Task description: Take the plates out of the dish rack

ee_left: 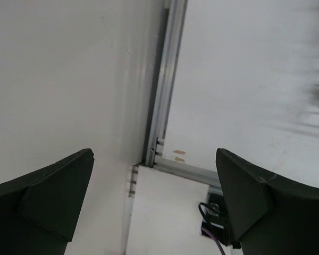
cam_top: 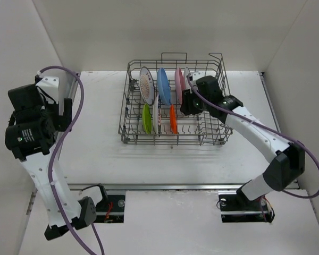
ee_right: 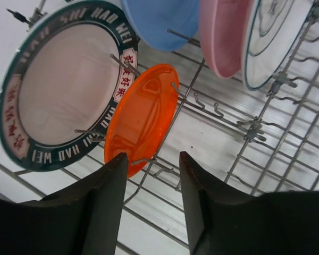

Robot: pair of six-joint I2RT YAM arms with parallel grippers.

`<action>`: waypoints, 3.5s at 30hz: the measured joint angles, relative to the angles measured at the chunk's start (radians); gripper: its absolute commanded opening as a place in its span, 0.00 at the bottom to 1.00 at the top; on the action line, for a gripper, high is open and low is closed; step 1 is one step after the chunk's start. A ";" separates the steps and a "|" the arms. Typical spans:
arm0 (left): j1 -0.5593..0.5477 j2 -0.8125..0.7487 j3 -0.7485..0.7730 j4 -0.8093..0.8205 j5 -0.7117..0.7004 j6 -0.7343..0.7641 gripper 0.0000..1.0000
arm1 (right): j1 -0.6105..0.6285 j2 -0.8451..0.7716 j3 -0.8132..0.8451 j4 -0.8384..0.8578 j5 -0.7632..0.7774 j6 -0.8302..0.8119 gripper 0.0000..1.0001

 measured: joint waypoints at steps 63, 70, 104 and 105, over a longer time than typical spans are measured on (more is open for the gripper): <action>0.000 0.100 -0.158 -0.070 0.911 -0.132 0.99 | 0.851 0.119 -0.084 0.430 0.991 -0.528 0.00; 0.000 0.103 -0.242 -0.066 1.008 -0.151 0.99 | 0.949 0.285 -0.115 0.472 1.267 -0.653 0.00; -0.191 0.217 -0.375 -0.065 0.885 0.047 0.43 | 1.091 0.552 0.124 0.917 1.345 -1.162 0.00; -0.191 0.217 -0.377 -0.072 0.895 0.047 0.33 | 1.090 0.552 0.124 0.924 1.341 -1.168 0.00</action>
